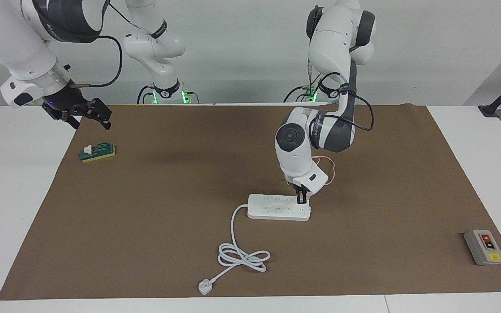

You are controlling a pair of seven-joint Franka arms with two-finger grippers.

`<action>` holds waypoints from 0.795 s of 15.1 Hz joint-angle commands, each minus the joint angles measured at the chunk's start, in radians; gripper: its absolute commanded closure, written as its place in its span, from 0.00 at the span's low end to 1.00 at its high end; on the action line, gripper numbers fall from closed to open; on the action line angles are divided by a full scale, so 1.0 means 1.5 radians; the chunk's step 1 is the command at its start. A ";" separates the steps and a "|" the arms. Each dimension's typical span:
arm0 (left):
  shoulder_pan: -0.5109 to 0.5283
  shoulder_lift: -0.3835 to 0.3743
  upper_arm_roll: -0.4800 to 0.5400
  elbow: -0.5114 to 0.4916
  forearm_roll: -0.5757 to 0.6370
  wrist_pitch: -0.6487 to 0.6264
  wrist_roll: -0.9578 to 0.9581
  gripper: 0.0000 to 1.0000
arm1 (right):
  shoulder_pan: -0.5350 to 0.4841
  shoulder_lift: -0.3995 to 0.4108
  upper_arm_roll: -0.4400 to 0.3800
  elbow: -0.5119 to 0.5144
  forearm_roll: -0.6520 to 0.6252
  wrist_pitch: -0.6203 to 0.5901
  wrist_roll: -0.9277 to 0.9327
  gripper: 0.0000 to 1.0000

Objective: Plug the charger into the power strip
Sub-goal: 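Push the charger prongs into a power strip socket with the left gripper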

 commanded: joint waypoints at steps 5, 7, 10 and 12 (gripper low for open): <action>-0.008 0.024 0.008 0.032 0.008 -0.004 0.005 1.00 | -0.007 -0.003 0.004 0.003 -0.012 -0.013 -0.009 0.00; -0.008 0.024 0.008 0.033 0.008 -0.003 0.005 1.00 | -0.007 -0.003 0.004 0.003 -0.012 -0.013 -0.009 0.00; -0.008 0.024 0.007 0.032 0.006 -0.004 0.004 1.00 | -0.007 -0.003 0.005 0.003 -0.012 -0.013 -0.009 0.00; -0.008 0.024 0.005 0.033 0.004 -0.004 0.003 1.00 | -0.007 -0.002 0.004 0.003 -0.012 -0.013 -0.009 0.00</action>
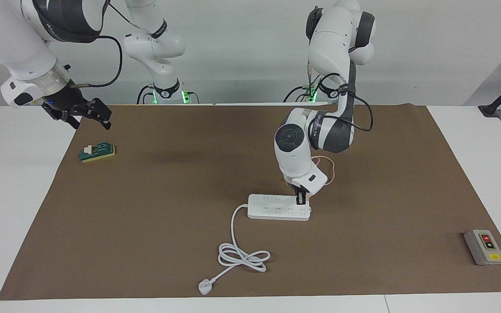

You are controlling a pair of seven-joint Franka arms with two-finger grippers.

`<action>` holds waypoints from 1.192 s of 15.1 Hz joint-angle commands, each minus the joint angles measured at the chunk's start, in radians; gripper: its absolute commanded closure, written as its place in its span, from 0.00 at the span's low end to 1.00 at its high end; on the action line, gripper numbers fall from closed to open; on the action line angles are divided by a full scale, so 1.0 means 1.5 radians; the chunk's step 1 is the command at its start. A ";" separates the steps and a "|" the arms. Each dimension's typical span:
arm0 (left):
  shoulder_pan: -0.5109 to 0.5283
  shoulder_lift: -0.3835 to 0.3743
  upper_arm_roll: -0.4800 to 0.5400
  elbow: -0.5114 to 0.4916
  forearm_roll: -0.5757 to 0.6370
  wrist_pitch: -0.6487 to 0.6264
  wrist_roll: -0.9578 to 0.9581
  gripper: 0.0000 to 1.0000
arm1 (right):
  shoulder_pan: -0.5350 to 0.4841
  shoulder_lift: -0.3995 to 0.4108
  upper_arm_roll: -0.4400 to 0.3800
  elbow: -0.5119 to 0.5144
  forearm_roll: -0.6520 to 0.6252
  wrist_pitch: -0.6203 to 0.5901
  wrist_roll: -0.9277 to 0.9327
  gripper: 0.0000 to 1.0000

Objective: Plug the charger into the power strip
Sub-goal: 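Push the charger prongs into a power strip socket with the left gripper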

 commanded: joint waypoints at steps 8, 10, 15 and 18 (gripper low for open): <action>-0.007 0.018 0.004 0.022 -0.008 -0.011 -0.002 1.00 | -0.007 -0.003 0.004 0.003 -0.012 -0.013 -0.009 0.00; -0.007 0.018 0.004 0.021 -0.012 -0.012 -0.003 1.00 | -0.007 -0.003 0.005 0.003 -0.012 -0.013 -0.009 0.00; -0.007 0.018 0.004 0.020 -0.012 -0.012 -0.004 1.00 | -0.007 -0.003 0.004 0.003 -0.012 -0.013 -0.009 0.00; -0.007 0.023 0.005 0.020 -0.012 -0.012 -0.003 1.00 | -0.007 -0.003 0.005 0.003 -0.012 -0.013 -0.009 0.00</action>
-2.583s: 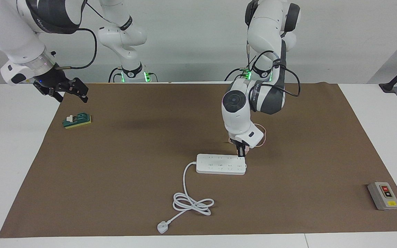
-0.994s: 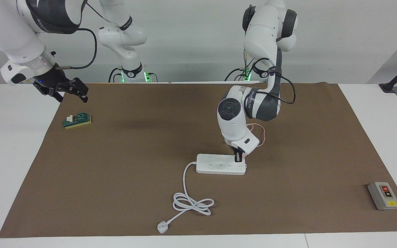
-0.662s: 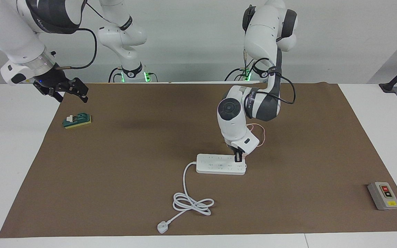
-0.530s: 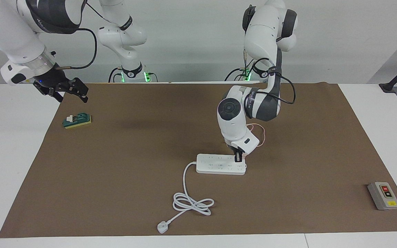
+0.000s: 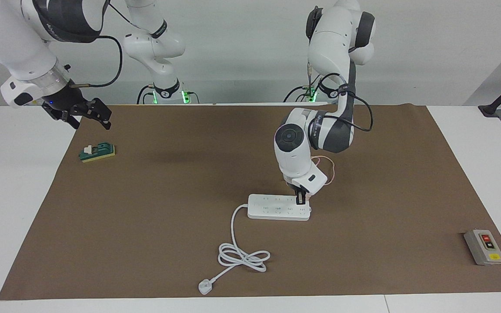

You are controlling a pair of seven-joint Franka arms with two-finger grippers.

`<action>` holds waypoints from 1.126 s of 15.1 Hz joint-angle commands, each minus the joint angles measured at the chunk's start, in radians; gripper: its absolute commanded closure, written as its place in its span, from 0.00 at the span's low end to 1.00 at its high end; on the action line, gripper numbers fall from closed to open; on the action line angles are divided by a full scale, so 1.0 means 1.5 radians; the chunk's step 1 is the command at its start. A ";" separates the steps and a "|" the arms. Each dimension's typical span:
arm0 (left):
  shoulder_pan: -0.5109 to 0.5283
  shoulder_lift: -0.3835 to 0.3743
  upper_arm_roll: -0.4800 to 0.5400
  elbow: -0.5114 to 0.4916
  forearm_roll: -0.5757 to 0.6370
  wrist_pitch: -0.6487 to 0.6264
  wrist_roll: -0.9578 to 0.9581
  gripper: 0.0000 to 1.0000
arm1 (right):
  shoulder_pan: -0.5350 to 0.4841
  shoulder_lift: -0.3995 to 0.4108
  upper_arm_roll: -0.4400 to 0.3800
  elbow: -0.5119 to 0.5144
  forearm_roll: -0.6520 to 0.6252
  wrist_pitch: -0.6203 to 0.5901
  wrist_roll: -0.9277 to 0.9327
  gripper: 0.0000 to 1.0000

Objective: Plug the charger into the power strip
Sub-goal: 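Push the charger prongs into a power strip socket with the left gripper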

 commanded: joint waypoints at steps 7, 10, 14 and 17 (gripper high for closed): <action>-0.003 0.028 0.005 0.019 -0.011 -0.007 0.000 1.00 | -0.007 -0.003 0.004 0.003 -0.012 -0.013 -0.009 0.00; -0.001 0.028 0.005 0.018 -0.011 -0.007 0.003 1.00 | -0.007 -0.003 0.004 0.003 -0.012 -0.013 -0.009 0.00; 0.000 0.037 0.005 0.018 -0.011 -0.004 0.004 1.00 | -0.007 -0.003 0.005 0.003 -0.012 -0.013 -0.009 0.00; -0.003 0.057 0.004 0.021 -0.012 0.001 0.000 1.00 | -0.007 -0.003 0.004 0.003 -0.012 -0.013 -0.009 0.00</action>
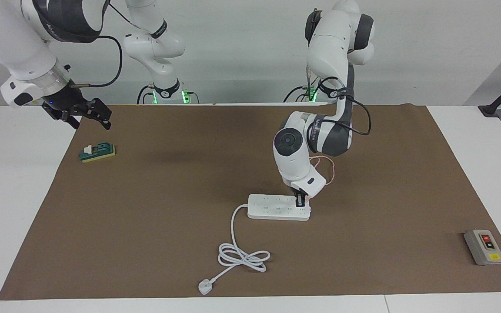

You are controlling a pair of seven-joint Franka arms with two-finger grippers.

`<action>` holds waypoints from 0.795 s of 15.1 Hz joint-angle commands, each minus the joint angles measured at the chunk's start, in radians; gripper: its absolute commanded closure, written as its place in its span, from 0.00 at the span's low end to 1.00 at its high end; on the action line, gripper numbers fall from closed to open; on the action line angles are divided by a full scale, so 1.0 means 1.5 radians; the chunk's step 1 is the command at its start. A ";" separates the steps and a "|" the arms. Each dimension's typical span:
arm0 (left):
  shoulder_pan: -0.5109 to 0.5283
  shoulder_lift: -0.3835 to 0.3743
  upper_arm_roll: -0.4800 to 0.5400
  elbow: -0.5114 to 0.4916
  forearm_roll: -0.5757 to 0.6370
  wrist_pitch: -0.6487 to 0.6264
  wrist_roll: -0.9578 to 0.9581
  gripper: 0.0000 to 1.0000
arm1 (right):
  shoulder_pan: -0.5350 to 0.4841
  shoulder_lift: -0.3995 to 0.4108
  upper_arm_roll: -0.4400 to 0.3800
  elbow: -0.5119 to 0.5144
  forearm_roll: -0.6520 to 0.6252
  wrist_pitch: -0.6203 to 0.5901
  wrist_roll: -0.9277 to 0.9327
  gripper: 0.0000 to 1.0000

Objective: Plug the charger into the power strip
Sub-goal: 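Push the charger prongs into a power strip socket with the left gripper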

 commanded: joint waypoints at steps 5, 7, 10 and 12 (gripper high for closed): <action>0.000 0.054 0.003 0.012 -0.011 0.020 0.000 1.00 | -0.007 -0.003 0.004 0.003 -0.012 -0.013 -0.009 0.00; 0.000 0.054 0.003 0.012 -0.012 0.021 0.000 1.00 | -0.007 -0.003 0.004 0.003 -0.012 -0.013 -0.009 0.00; 0.000 0.055 0.003 0.011 -0.012 0.024 0.002 1.00 | -0.007 -0.003 0.005 0.003 -0.012 -0.013 -0.009 0.00; 0.000 0.057 0.003 0.010 -0.012 0.031 0.002 1.00 | -0.007 -0.003 0.004 0.003 -0.012 -0.013 -0.009 0.00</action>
